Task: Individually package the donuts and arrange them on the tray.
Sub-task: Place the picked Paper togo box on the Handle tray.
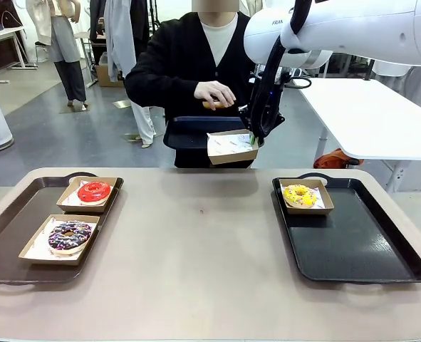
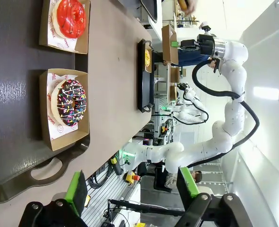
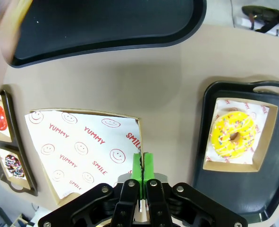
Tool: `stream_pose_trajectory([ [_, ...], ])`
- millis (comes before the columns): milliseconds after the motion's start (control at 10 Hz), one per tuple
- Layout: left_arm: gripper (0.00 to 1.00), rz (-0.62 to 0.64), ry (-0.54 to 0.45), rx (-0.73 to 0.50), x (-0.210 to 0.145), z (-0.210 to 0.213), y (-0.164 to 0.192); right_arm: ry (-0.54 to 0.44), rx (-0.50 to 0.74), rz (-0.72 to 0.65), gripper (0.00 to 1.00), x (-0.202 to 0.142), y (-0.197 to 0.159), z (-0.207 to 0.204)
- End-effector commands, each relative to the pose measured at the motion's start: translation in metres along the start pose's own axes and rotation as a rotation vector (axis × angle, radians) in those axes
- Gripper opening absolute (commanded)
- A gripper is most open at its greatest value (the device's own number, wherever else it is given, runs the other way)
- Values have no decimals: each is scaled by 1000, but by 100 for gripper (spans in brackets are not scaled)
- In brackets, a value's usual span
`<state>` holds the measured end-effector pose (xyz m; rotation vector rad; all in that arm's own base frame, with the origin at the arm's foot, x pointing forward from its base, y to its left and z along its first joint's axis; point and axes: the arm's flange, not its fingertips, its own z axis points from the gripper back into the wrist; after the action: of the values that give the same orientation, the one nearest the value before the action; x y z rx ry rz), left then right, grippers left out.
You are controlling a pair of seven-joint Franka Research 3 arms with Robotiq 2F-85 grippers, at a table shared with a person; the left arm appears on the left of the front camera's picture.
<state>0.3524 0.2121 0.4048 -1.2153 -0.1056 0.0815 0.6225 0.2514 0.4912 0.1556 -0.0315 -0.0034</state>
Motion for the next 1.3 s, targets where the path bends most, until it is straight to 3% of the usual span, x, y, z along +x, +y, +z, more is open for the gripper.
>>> stream_pose_trajectory([
  [0, 100, 1, -6, -4, -1, 1, 0, -4, 1, -3, 0, -2, -2, 1],
  [1200, 100, 1, -6, -4, -1, 1, 0, -4, 1, -3, 0, -2, -2, 1],
])
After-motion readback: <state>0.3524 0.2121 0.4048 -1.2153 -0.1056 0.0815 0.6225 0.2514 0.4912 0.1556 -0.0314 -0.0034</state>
